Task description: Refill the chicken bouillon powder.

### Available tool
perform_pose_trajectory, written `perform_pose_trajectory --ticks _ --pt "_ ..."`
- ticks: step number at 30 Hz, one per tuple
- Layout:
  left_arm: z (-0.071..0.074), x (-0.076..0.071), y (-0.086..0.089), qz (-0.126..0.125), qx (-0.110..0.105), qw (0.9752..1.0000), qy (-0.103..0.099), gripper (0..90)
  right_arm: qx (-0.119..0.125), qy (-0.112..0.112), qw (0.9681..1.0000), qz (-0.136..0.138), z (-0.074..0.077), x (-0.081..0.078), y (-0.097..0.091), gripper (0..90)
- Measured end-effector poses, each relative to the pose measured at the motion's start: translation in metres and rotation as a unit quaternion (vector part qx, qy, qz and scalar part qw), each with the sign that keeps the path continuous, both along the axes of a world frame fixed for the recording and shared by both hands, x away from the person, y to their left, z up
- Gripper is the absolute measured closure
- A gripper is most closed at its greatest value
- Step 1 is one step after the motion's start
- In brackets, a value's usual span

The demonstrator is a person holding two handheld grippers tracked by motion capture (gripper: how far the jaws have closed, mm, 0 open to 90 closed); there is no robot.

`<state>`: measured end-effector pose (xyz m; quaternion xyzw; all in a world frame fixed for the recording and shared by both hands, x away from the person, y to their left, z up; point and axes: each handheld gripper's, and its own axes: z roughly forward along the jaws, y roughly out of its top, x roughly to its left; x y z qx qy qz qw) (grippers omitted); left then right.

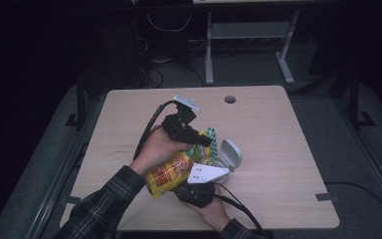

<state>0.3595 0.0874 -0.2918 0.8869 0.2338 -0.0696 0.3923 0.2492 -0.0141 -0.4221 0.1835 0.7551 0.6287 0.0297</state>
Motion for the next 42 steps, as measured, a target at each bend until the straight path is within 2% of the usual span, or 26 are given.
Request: perform_pose_trajectory --ticks 42 --pt "0.0006 0.0006 -0.0019 0.0 0.003 1.0 0.004 90.0 0.004 0.004 1.0 0.003 0.0007 0.0 -0.0009 90.0"
